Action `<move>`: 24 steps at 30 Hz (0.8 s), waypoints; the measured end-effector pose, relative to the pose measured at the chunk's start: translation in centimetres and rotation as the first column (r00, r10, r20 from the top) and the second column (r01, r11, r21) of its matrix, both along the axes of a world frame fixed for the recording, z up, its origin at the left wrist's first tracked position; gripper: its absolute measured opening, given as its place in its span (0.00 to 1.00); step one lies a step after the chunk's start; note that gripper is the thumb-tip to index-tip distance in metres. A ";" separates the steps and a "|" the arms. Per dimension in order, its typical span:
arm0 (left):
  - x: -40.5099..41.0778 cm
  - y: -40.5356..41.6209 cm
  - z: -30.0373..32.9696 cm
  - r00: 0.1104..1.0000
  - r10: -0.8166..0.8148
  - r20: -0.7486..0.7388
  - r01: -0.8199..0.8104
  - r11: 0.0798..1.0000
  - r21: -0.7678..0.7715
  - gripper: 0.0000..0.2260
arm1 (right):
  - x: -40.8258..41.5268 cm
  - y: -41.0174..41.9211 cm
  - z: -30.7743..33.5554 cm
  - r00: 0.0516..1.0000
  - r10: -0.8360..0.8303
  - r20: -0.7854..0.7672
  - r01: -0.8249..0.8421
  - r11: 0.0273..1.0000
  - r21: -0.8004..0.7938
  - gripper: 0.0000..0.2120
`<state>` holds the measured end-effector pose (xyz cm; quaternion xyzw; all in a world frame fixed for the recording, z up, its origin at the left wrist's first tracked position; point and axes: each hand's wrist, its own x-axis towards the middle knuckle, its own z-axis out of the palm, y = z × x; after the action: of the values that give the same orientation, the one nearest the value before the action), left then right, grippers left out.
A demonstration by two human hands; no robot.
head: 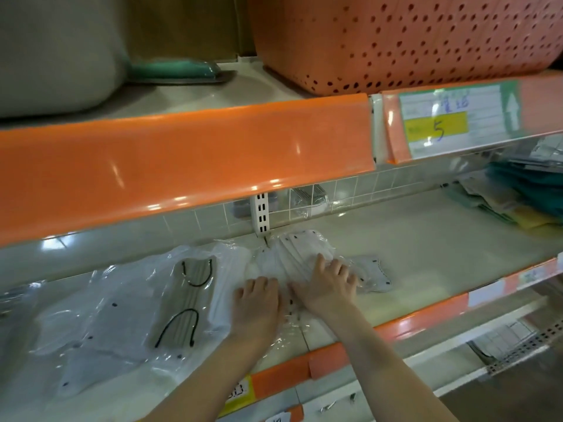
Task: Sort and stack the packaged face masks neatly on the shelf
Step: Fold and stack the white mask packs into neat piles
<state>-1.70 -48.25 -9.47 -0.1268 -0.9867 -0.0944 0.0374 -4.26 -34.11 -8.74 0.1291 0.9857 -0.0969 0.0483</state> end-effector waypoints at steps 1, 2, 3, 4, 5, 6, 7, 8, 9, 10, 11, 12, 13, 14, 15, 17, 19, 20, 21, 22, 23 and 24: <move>-0.2 -0.2 -0.1 1.000 0.020 0.020 -0.020 1.000 -0.016 0.14 | -0.2 -0.3 0.0 0.999 0.003 0.035 -0.003 1.000 0.022 0.45; -0.2 -0.3 0.1 0.998 0.049 0.031 -0.048 0.998 -0.026 0.15 | -0.3 -0.5 0.0 0.998 0.007 0.061 -0.009 0.999 0.039 0.46; -0.4 -0.4 0.2 0.998 0.065 0.024 -0.064 0.997 -0.042 0.15 | -0.5 -0.6 -0.1 0.997 0.008 0.076 -0.012 0.999 0.050 0.47; -0.6 -0.5 0.2 0.997 0.080 0.020 -0.078 0.995 -0.057 0.15 | -0.5 -0.6 -0.2 0.997 0.006 0.077 -0.010 0.999 0.053 0.47; -0.7 -0.6 0.4 0.995 0.091 0.030 -0.088 0.993 -0.076 0.14 | -0.5 -0.6 -0.2 0.998 0.001 0.065 -0.005 0.999 0.053 0.46; -0.8 -0.6 0.4 0.994 0.102 0.044 -0.097 0.991 -0.090 0.13 | -0.5 -0.5 -0.3 0.999 -0.005 0.049 0.003 0.999 0.051 0.45; -0.9 -0.7 0.4 0.992 0.112 0.057 -0.105 0.989 -0.103 0.13 | -0.4 -0.5 -0.3 0.999 -0.009 0.031 0.007 0.999 0.051 0.44; -1.0 -0.7 0.3 0.991 0.117 0.067 -0.110 0.988 -0.106 0.13 | -0.3 -0.3 -0.3 1.000 -0.008 0.015 0.007 0.999 0.054 0.43; -1.1 -0.8 0.3 0.990 0.121 0.074 -0.113 0.987 -0.112 0.13 | -0.2 -0.1 -0.3 1.000 -0.004 0.001 0.004 0.998 0.059 0.42; -1.1 -0.8 0.3 0.989 0.124 0.076 -0.115 0.987 -0.112 0.13 | -0.2 0.0 -0.3 1.000 0.002 -0.013 -0.001 0.998 0.062 0.40; -1.0 -0.8 0.3 0.989 0.126 0.080 -0.117 0.987 -0.109 0.13 | -0.1 0.2 -0.3 1.000 0.006 -0.023 -0.005 0.998 0.061 0.38; -0.9 -0.8 0.2 0.990 0.114 0.080 -0.107 0.990 -0.094 0.14 | 0.0 0.3 -0.3 0.999 0.011 -0.033 -0.009 0.998 0.061 0.37; -0.7 -0.9 0.2 0.993 0.097 0.073 -0.092 0.993 -0.068 0.14 | 0.1 0.4 -0.3 0.999 0.017 -0.043 -0.014 0.998 0.066 0.35; -0.5 -1.0 0.3 0.995 0.077 0.066 -0.075 0.997 -0.032 0.15 | 0.3 0.4 -0.4 0.998 0.024 -0.059 -0.019 0.997 0.079 0.34; -0.3 -1.2 0.3 0.996 0.062 0.058 -0.062 0.998 0.005 0.15 | 0.6 0.4 -0.6 0.996 0.029 -0.081 -0.022 0.995 0.096 0.33; 0.0 -1.7 0.2 0.998 0.030 0.051 -0.032 0.998 0.045 0.16 | 1.0 0.3 -1.1 0.992 0.036 -0.123 -0.020 0.992 0.126 0.32; 0.1 -2.2 -0.2 0.999 0.010 0.048 -0.013 0.999 0.046 0.16 | 1.4 0.1 -1.5 0.988 0.030 -0.152 -0.009 0.991 0.134 0.30; 0.1 -2.4 -0.3 0.999 0.008 0.048 -0.010 0.999 0.046 0.17 | 1.5 0.0 -1.7 0.985 0.030 -0.173 -0.009 0.992 0.126 0.29; 0.0 -2.6 -0.4 0.998 0.013 0.056 -0.016 0.999 0.042 0.18 | 1.5 -0.1 -1.8 0.985 0.037 -0.170 -0.017 0.993 0.115 0.28; 0.0 -2.7 -0.6 0.998 0.020 0.064 -0.022 0.999 0.027 0.19 | 1.5 -0.1 -2.0 0.984 0.040 -0.176 -0.019 0.993 0.118 0.27; 0.0 -2.8 -0.6 0.997 0.023 0.070 -0.024 1.000 0.008 0.21 | 1.6 -0.1 -2.1 0.983 0.034 -0.180 -0.012 0.992 0.122 0.27; 0.1 -2.9 -0.6 0.997 0.024 0.070 -0.023 1.000 -0.009 0.24 | 1.6 -0.1 -2.3 0.983 0.025 -0.179 -0.005 0.994 0.111 0.26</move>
<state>-1.62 -51.14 -10.03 -0.1119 -0.9892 -0.0943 0.0033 -2.66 -34.23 -11.08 0.1149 0.9908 -0.0534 -0.0476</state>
